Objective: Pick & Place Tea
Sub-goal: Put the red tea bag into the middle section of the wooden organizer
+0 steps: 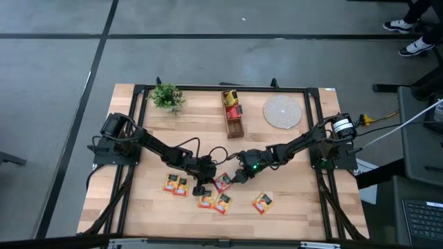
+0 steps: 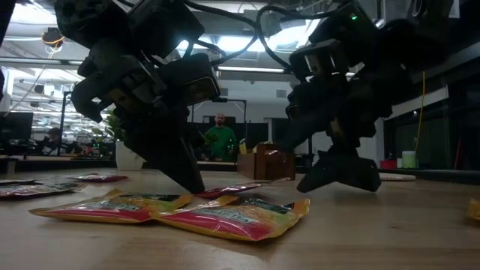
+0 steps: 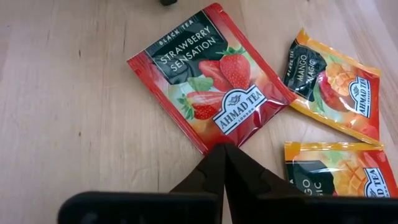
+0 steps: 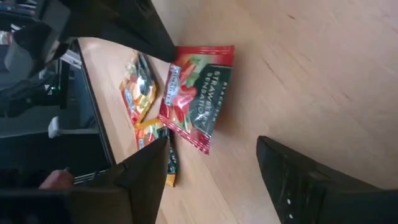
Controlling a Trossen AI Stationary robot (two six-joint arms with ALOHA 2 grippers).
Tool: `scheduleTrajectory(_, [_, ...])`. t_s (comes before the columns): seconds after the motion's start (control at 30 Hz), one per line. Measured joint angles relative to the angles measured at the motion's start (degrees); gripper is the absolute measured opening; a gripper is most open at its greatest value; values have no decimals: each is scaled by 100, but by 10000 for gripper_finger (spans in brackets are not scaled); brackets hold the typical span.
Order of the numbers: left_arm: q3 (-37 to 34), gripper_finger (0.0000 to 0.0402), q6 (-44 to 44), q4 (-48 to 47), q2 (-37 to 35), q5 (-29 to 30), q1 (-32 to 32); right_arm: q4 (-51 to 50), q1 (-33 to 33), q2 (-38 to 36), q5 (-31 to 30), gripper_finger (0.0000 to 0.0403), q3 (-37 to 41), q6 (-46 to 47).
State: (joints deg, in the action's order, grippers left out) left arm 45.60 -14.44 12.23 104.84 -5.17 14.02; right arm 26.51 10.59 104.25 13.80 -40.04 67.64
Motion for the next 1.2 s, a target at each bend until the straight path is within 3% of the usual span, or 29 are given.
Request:
scheduleTrajectory(0.4, [-2, 2, 18, 99, 0, 7, -2, 537, -33, 201, 61, 240, 8, 289])
scheduleTrajectory(1.2, [11, 1, 369, -162, -17, -75, -227, 255, -31, 219, 4, 239, 8, 509])
